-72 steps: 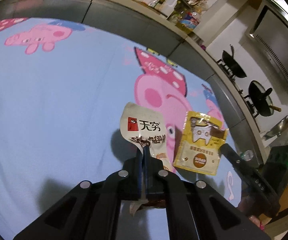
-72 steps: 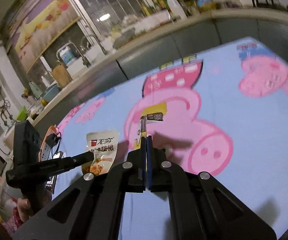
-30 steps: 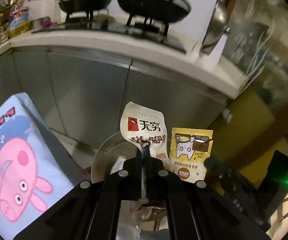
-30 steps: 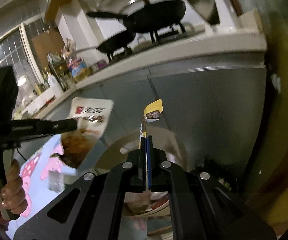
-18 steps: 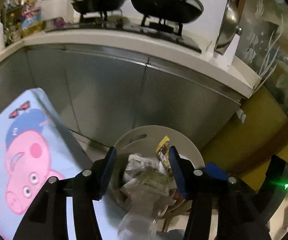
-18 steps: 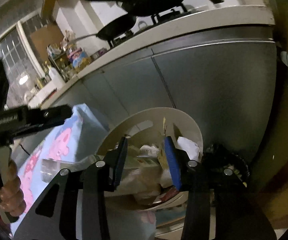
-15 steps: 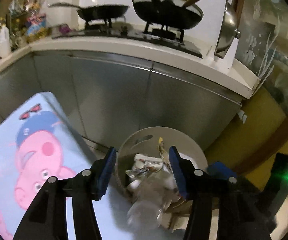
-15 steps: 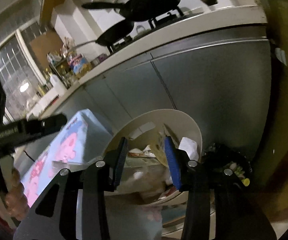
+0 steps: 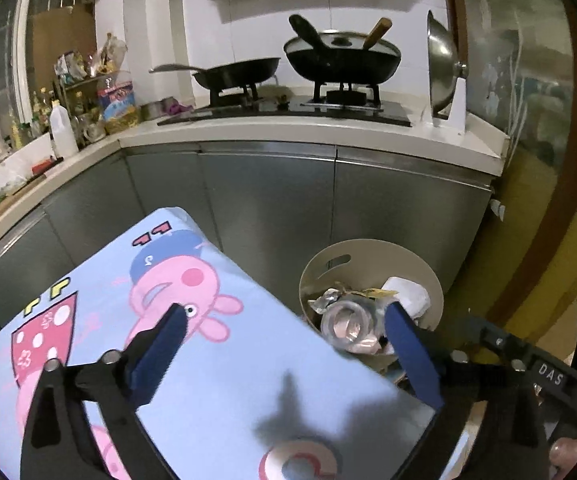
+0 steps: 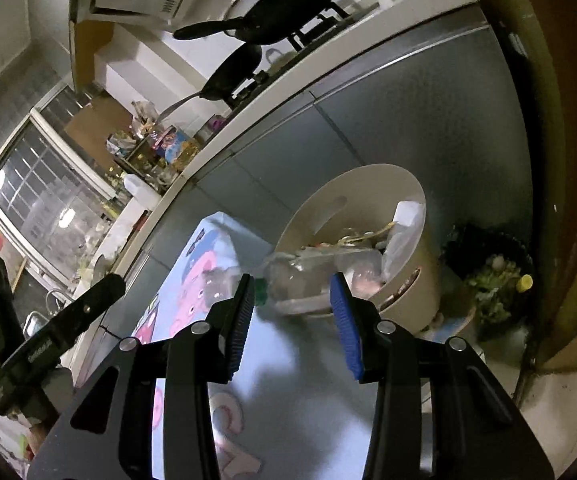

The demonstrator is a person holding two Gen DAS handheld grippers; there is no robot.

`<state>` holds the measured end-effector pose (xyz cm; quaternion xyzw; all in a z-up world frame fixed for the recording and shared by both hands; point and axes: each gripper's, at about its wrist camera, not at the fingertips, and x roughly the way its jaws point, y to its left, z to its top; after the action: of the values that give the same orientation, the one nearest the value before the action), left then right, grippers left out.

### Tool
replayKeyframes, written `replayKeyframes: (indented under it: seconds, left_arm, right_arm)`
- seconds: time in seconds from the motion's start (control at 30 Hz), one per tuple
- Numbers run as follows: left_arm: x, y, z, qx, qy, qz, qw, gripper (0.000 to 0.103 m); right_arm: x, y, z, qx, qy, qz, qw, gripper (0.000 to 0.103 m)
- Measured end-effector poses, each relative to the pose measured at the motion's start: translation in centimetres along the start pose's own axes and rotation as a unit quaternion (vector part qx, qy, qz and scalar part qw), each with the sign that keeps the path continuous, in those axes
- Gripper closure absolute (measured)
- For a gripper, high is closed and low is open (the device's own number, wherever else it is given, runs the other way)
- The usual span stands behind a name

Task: Collect trash

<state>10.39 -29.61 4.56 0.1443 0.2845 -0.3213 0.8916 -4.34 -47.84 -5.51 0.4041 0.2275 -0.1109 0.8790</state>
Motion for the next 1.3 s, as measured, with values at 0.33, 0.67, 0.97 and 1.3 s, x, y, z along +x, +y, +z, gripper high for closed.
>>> replayKeyframes:
  seconds: [0.33, 0.67, 0.97, 1.3]
  left_arm:
    - [-3.9, 2.0, -2.1, -0.034, 0.006, -0.002, 0.9994, 0.004]
    - [-5.9, 3.4, -3.7, -0.040, 0.008, 0.028, 0.9988, 0.004]
    - [-7.5, 4.4, -4.2, -0.047, -0.010, 0.064, 0.9968, 0.004]
    - [-9.3, 4.8, -4.1, -0.040, -0.035, 0.084, 0.9950, 0.004]
  right_arm:
    - [-4.1, 4.5, -1.5, -0.027, -0.016, 0.009, 0.999, 0.044]
    - [-5.4, 7.7, -2.1, -0.053, -0.016, 0.015, 0.998, 0.044]
    - [-5.9, 9.4, -2.4, -0.066, -0.012, 0.020, 0.998, 0.042]
    - [-6.3, 10.3, -2.6, -0.072, -0.012, 0.029, 0.997, 0.041]
